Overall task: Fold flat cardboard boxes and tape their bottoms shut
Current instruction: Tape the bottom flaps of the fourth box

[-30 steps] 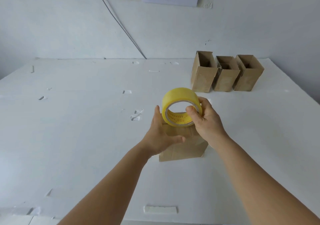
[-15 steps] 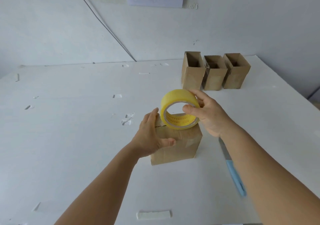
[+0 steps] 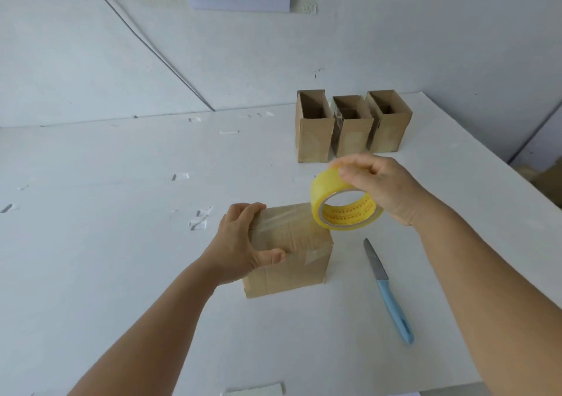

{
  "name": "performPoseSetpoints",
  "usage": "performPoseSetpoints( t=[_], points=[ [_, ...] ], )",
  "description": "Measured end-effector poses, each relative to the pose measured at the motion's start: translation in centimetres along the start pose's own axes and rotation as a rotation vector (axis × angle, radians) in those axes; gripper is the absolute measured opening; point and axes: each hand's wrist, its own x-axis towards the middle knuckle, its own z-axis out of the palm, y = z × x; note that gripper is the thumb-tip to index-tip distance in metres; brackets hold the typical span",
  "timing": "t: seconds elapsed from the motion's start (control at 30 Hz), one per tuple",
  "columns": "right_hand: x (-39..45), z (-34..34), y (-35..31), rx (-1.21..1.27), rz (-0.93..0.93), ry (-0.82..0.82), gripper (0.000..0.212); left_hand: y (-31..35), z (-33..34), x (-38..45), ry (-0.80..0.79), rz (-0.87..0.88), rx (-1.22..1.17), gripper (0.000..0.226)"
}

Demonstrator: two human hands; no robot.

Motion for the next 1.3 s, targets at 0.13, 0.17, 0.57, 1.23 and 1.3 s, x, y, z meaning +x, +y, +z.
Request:
performPoseSetpoints(
  t=[0.13, 0.17, 0.57, 1.23, 1.3],
  points=[
    [0.1, -0.6, 0.1, -0.077, 0.029, -0.019, 0.013, -0.2, -0.1, -0.1, 0.012, 0.003, -0.018, 0.093],
    [0.0, -0.7, 0.4, -0.096, 0.043, -0.018, 0.013, -0.2, -0.1, -0.1, 0.013, 0.008, -0.017, 0.093],
    [-0.4, -0.9, 2.0, -0.149, 0.109, -0.017, 0.015, -0.1, 0.0, -0.2, 0.006, 0.004, -0.021, 0.100],
    [-0.7, 0.1, 2.9, -0.160, 0.136, -0.027, 0.020, 7.1, 3.2, 3.4, -0.317, 0.225, 0.772, 0.109],
    [-0.7, -0.1, 3.1, -0.189, 0.125, -0.018, 0.021, 8.1, 4.7, 4.0, -0.275, 0.284, 0.764, 0.108]
  ],
)
